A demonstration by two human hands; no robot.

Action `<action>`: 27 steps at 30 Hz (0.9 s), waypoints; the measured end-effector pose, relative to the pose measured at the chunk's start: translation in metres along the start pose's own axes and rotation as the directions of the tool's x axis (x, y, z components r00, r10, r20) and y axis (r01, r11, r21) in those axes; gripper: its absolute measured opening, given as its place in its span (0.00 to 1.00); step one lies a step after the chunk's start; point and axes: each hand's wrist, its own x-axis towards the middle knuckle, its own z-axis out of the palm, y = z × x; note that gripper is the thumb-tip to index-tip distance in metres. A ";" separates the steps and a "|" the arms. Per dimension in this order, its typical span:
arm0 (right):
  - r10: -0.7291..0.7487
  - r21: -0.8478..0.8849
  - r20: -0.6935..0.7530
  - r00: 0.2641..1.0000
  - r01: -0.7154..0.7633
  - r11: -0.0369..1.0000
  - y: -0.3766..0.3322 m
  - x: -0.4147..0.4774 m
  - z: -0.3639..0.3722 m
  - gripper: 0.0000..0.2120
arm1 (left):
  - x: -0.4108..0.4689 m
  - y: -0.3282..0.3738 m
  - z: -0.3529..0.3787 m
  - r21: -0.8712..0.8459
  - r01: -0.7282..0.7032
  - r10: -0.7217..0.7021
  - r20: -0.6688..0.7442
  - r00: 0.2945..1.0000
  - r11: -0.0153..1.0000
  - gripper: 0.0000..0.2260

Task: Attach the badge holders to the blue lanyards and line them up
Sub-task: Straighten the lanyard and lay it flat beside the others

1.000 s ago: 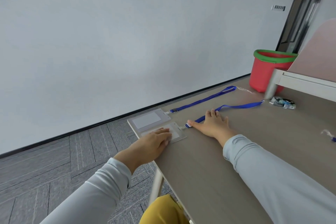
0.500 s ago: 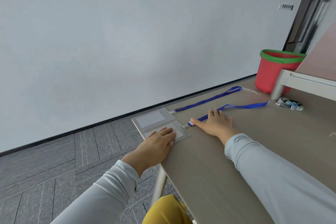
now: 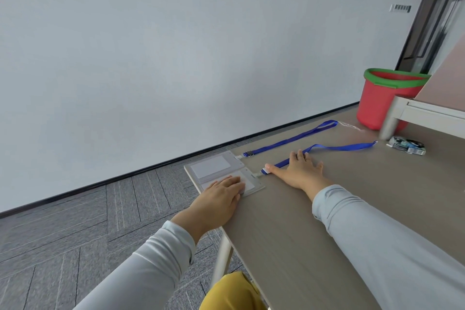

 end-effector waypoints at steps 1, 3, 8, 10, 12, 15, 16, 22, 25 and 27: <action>-0.001 0.003 0.000 1.000 0.001 1.000 0.000 0.000 0.000 0.54 | 0.000 0.000 0.000 0.002 0.001 -0.001 0.000 1.000 1.000 0.19; -0.004 0.007 -0.004 1.000 0.004 1.000 0.000 0.000 0.001 0.55 | 0.000 0.001 0.000 0.007 0.003 -0.003 0.001 1.000 1.000 0.19; -0.009 0.012 -0.012 1.000 0.009 1.000 0.000 -0.001 0.000 0.54 | -0.001 0.002 -0.001 0.007 0.003 -0.002 -0.010 1.000 1.000 0.18; -0.012 0.014 -0.015 1.000 0.012 1.000 0.000 0.000 0.001 0.54 | -0.001 0.002 -0.001 0.012 -0.004 0.005 -0.014 1.000 1.000 0.18; -0.015 0.020 -0.019 1.000 0.015 1.000 0.001 0.000 0.001 0.53 | -0.001 0.002 -0.002 0.015 -0.010 0.011 -0.027 1.000 1.000 0.18; -0.028 0.048 -0.029 0.999 0.030 0.998 0.002 -0.001 0.000 0.51 | 0.002 0.006 -0.007 -0.012 0.003 -0.004 -0.075 0.997 1.000 0.19; -0.033 0.063 -0.036 0.999 0.035 0.997 0.003 -0.001 0.000 0.50 | 0.004 0.008 -0.010 -0.015 -0.001 0.000 -0.091 0.996 1.000 0.19; -0.052 0.205 -0.123 0.991 0.077 0.976 0.023 0.001 -0.005 0.34 | 0.043 0.029 -0.021 0.016 -0.068 0.069 -0.071 0.995 0.998 0.17; -0.069 0.221 -0.118 0.991 0.094 0.971 0.044 0.007 -0.010 0.26 | 0.071 0.041 -0.018 0.030 -0.107 0.107 0.013 0.994 0.994 0.16; -0.092 0.202 -0.127 0.988 0.117 0.972 0.057 0.014 -0.013 0.23 | 0.091 0.048 -0.014 0.048 -0.129 0.126 0.045 0.991 0.991 0.16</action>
